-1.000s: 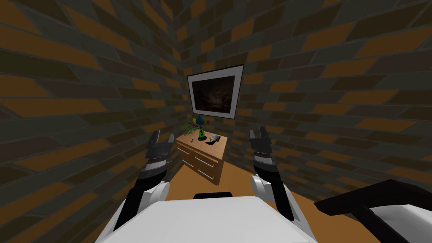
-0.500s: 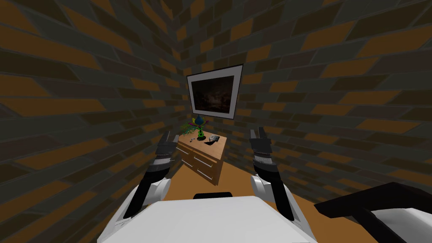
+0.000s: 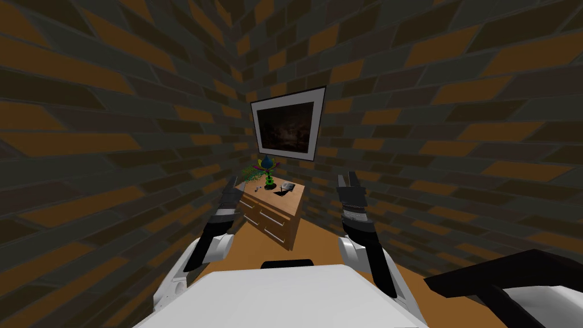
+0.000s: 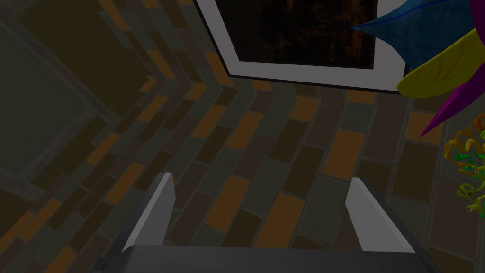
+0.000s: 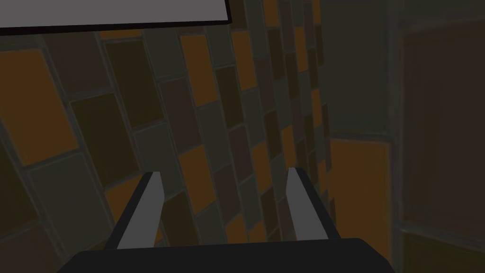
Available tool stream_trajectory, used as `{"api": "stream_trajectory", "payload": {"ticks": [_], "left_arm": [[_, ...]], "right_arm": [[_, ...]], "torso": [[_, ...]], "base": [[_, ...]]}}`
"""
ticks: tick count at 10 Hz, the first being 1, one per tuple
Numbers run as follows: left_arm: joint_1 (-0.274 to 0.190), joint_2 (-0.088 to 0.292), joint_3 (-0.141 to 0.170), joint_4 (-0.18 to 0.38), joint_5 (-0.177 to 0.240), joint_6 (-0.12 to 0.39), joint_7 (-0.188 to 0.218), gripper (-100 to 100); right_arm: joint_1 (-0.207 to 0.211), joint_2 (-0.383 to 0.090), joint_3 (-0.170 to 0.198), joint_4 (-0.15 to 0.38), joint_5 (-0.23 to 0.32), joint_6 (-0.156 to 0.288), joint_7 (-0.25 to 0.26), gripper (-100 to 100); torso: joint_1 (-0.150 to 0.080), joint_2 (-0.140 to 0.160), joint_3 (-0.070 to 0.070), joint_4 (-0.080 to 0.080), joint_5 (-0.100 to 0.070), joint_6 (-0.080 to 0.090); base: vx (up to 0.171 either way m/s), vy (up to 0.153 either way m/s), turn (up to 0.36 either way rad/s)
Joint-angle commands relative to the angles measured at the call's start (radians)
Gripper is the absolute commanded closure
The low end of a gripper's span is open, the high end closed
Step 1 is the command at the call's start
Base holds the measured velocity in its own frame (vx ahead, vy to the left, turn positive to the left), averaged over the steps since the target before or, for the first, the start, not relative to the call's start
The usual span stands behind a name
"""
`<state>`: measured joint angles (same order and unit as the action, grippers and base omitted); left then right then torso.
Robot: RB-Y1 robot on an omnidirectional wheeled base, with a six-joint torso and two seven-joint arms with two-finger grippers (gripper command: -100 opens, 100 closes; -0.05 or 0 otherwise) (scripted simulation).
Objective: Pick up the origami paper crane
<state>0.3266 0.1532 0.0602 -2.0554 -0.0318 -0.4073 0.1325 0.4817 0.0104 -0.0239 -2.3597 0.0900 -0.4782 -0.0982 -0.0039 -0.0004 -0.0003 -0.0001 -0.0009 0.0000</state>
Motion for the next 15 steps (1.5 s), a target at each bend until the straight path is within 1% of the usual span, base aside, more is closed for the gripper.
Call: {"api": "stream_trajectory", "payload": {"ticks": [1, 3, 4, 5, 6, 8, 9, 10, 11, 12, 13, 14, 15], "left_arm": [[-0.019, 0.0, 0.001, 0.038, -0.008, 0.004, -0.002, -100], [-0.078, 0.006, 0.012, 0.106, -0.031, 0.033, -0.003, -100], [-0.078, 0.006, 0.012, 0.12, -0.031, 0.033, -0.003, -100], [-0.109, 0.008, 0.018, 0.164, -0.043, 0.049, -0.003, -100], [-0.109, 0.008, 0.018, 0.165, -0.043, 0.049, -0.003, -100], [-0.175, 0.009, 0.031, 0.239, -0.068, 0.082, -0.003, -100], [-0.175, 0.009, 0.031, 0.261, -0.068, 0.082, -0.003, -100], [-0.209, 0.009, 0.038, 0.289, -0.081, 0.1, -0.003, -100], [-0.209, 0.009, 0.038, 0.308, -0.081, 0.1, -0.003, -100], [-0.209, 0.009, 0.038, 0.312, -0.081, 0.1, -0.003, -100], [-0.245, 0.009, 0.045, 0.351, -0.095, 0.118, -0.004, -100], [-0.245, 0.009, 0.045, 0.365, -0.095, 0.118, -0.004, -100], [-0.281, 0.008, 0.052, 0.409, -0.108, 0.137, -0.004, -100]], "right_arm": [[0.0, 0.0, 0.0, 0.0, 0.0, 0.0, 0.0, 0], [0.0, 0.0, 0.0, 0.0, 0.0, 0.0, 0.0, 0], [0.0, 0.0, 0.0, 0.0, 0.0, 0.0, 0.0, 0], [0.0, 0.0, 0.0, 0.0, 0.0, 0.0, 0.0, 0], [0.0, 0.0, 0.0, 0.0, 0.0, 0.0, 0.0, 0], [0.0, 0.0, 0.0, 0.0, 0.0, 0.0, 0.0, 0], [0.0, 0.0, 0.0, 0.0, 0.0, 0.0, 0.0, 0], [0.0, 0.0, 0.0, 0.0, 0.0, 0.0, 0.0, 0], [0.0, 0.0, 0.0, 0.0, 0.0, 0.0, 0.0, 0], [0.0, 0.0, 0.0, 0.0, 0.0, 0.0, 0.0, 0], [0.0, 0.0, 0.0, 0.0, 0.0, 0.0, 0.0, 0], [0.0, 0.0, 0.0, 0.0, 0.0, 0.0, 0.0, 0], [0.0, 0.0, 0.0, 0.0, 0.0, 0.0, 0.0, 0]], "torso": [[0.0, 0.0, 0.0, 0.0, 0.0, 0.0], [0.001, 0.0, 0.0, 0.0, 0.0, 0.0], [0.0, -0.001, 0.0, 0.0, 0.0, 0.0], [0.0, -0.001, 0.0, 0.0, 0.0, 0.0], [0.0, 0.0, 0.0, 0.0, 0.0, 0.0], [0.001, 0.0, 0.0, 0.0, 0.0, 0.0], [-0.001, 0.0, 0.0, 0.0, 0.0, 0.0], [-0.001, 0.0, 0.0, 0.0, 0.0, 0.0], [0.0, 0.0, 0.0, 0.0, 0.0, 0.0], [0.001, 0.0, 0.0, 0.0, 0.0, 0.0], [0.003, 0.0, 0.0, 0.0, 0.0, 0.0], [0.002, 0.0, 0.0, 0.0, 0.0, 0.0], [0.002, 0.0, 0.0, 0.0, 0.0, 0.0]], "base": [[-0.004, -0.048, 0.01], [0.009, -0.056, 0.017], [0.007, -0.053, 0.012], [0.002, -0.055, 0.016], [-0.001, -0.045, 0.011], [-0.007, -0.058, 0.02], [0.002, -0.069, 0.012], [0.008, -0.052, 0.026], [0.005, -0.041, 0.007], [0.002, -0.019, -0.001], [-0.001, -0.036, 0.018], [-0.004, -0.039, 0.014], [-0.005, -0.051, 0.024]]}}
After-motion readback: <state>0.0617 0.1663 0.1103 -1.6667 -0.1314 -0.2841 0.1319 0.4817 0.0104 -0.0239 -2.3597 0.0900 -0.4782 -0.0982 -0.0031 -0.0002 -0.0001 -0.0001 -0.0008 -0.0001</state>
